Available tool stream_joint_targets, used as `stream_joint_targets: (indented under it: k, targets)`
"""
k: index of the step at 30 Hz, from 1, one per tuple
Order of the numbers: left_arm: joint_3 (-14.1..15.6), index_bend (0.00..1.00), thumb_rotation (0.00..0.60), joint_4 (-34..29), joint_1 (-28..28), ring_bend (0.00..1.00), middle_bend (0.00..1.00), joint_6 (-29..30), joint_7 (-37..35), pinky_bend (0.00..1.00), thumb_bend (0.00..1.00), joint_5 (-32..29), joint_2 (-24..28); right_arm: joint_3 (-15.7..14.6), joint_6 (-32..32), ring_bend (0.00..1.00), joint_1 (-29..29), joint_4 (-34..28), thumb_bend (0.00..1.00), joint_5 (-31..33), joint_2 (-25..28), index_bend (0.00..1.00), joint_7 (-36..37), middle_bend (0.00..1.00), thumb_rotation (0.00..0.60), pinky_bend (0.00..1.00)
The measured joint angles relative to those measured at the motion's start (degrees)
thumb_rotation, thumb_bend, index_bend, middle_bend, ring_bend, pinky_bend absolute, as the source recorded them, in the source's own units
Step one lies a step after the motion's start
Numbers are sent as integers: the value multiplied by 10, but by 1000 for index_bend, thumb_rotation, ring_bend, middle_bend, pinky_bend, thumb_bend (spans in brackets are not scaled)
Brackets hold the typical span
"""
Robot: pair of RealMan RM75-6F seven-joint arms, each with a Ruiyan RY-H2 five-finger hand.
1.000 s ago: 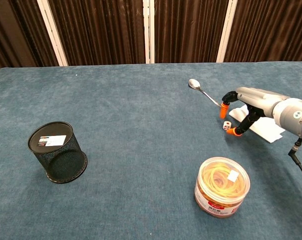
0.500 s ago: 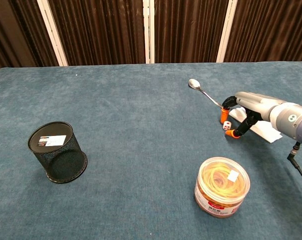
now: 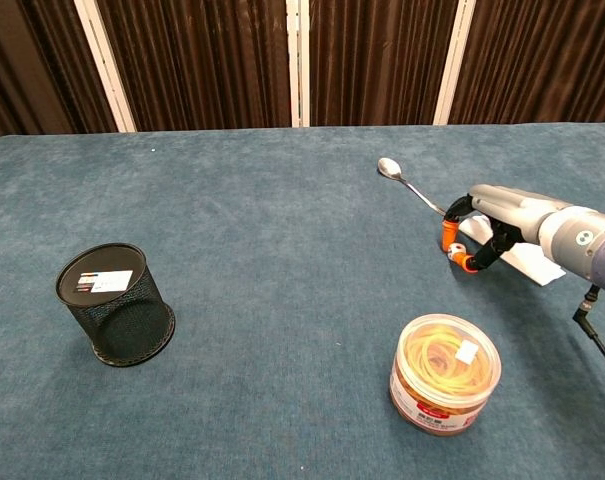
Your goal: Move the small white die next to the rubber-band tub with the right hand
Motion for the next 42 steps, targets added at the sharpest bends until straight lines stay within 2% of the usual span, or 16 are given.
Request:
stream_joint_targets:
  k: [7,17,25,34,42]
  targets:
    - [0,0,600,1,0,0,0,2,0,0,43,1,0,4,30,0,-5,-50,400,-17,23,572,-4,179,600,0]
    - [2,0,600,-3,1,0,0,6,3,0,43,6,0,14,116,0,-23,-221,398,-71,110,545,-34,166,600,0]
    - [4,0,600,-8,4,0,0,15,2,0,43,15,3,14,163,0,-42,-309,323,-85,163,369,-71,96,600,0]
    - [7,0,600,-12,9,0,0,27,-4,0,43,26,7,-8,204,0,-76,-355,305,-89,191,333,-83,74,600,0]
    - [10,0,600,-10,14,0,0,36,-11,0,43,35,9,-55,260,0,-138,-370,271,-136,227,284,-55,34,600,0]
